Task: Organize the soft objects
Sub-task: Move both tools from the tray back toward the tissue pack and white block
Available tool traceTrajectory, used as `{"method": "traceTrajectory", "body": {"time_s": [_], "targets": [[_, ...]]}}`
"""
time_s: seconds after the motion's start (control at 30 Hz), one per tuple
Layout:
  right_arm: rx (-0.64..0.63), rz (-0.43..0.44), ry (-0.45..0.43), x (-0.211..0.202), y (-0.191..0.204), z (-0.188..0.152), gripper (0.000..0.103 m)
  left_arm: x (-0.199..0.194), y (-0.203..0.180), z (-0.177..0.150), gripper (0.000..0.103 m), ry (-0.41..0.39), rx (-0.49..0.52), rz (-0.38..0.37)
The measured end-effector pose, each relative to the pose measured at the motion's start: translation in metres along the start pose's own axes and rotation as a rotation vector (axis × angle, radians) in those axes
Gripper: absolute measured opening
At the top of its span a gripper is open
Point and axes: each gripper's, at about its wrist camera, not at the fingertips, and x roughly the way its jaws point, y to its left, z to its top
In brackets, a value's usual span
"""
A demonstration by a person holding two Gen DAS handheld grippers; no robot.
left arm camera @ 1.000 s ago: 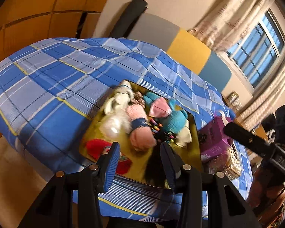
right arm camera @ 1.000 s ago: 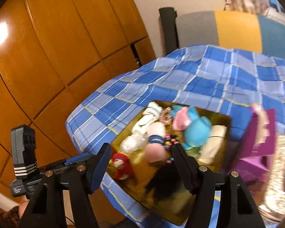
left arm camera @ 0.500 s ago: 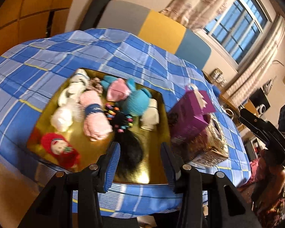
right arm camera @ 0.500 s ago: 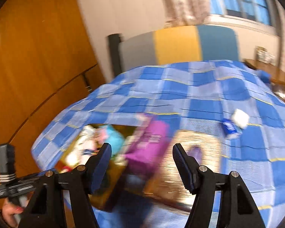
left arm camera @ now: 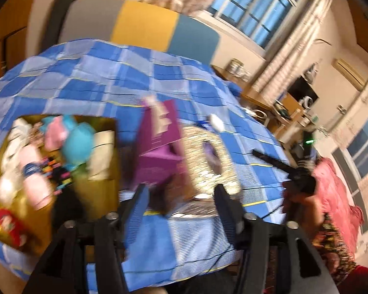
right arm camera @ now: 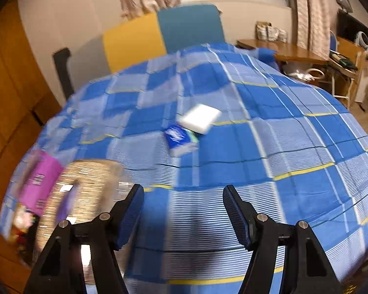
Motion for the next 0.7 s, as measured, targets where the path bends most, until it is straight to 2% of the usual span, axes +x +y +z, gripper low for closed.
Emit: {"method": "traceTrajectory", "body": {"time_s": [0.17, 0.3, 0.37, 0.43, 0.5, 0.6, 0.7], "targets": [[0.002, -0.036, 0.052, 0.031, -0.036, 0.007, 0.068, 0.033, -0.046, 0.037, 0.067, 0.067, 0.032, -0.065], [0.024, -0.053, 0.068, 0.053, -0.056, 0.018, 0.068, 0.072, -0.072, 0.074, 0.069, 0.152, -0.038, -0.122], [0.051, -0.046, 0.059, 0.060, -0.069, 0.022, 0.068, 0.088, -0.083, 0.090, 0.071, 0.160, -0.060, -0.115], [0.075, -0.027, 0.047, 0.062, -0.076, 0.022, 0.068, 0.111, -0.099, 0.108, 0.074, 0.168, -0.041, -0.089], [0.083, -0.012, 0.053, 0.064, -0.080, 0.020, 0.070, 0.143, -0.112, 0.124, 0.075, 0.219, -0.045, -0.060], [0.098, -0.068, 0.058, 0.060, -0.084, 0.026, 0.070, 0.193, -0.120, 0.138, 0.076, 0.300, -0.072, -0.023], [0.170, -0.025, 0.044, 0.052, -0.095, 0.030, 0.070, 0.244, -0.124, 0.145, 0.076, 0.372, -0.130, 0.016]]}}
